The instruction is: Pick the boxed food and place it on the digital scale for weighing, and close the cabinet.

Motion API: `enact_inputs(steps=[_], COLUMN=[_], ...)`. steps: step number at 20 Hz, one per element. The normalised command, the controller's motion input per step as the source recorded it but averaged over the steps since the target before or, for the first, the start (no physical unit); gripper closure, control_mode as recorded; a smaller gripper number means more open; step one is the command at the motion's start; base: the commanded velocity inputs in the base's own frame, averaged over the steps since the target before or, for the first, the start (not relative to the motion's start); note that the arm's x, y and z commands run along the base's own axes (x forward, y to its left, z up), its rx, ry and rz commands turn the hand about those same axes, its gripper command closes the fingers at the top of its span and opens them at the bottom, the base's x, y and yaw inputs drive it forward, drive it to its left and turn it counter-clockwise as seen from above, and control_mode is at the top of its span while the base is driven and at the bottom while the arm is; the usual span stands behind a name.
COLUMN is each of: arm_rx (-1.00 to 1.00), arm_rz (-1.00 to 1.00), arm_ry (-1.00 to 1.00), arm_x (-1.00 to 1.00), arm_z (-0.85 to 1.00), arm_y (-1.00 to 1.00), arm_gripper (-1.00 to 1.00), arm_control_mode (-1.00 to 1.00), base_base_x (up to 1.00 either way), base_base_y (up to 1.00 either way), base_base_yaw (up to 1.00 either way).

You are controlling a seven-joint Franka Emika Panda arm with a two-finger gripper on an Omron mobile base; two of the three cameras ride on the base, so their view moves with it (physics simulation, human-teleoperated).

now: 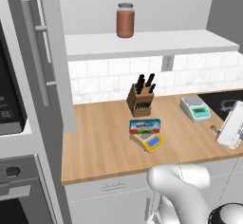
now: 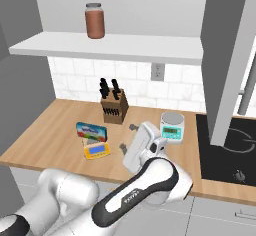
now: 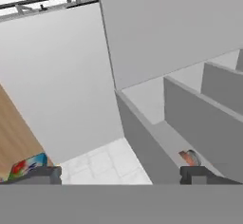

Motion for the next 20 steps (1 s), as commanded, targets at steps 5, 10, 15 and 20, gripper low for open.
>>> enact_inputs(steps=[5,10,15,20], arm_rx=[0.10,0.08,0.12,0.07], arm_rz=[-0.12,-0.09,-0.05,-0.05], arm_ry=[-0.37,-0.15,0.02,0.00], arm_x=[-0.41,-0.02,-0.11,-0.04], arm_z=[0.44,0.15,0.26,0.18], arm_y=[-0.54,-0.73,-0.74,-0.52], arm_gripper=[-1.00,-1.00,-1.00,-1.00], arm_control_mode=[-1.00,-1.00,-1.00,-1.00], base_base_x=[0.00,0.00,0.00,0.00], base_base_y=[0.00,0.00,0.00,0.00], base_base_yaw=[0.00,0.00,0.00,0.00])
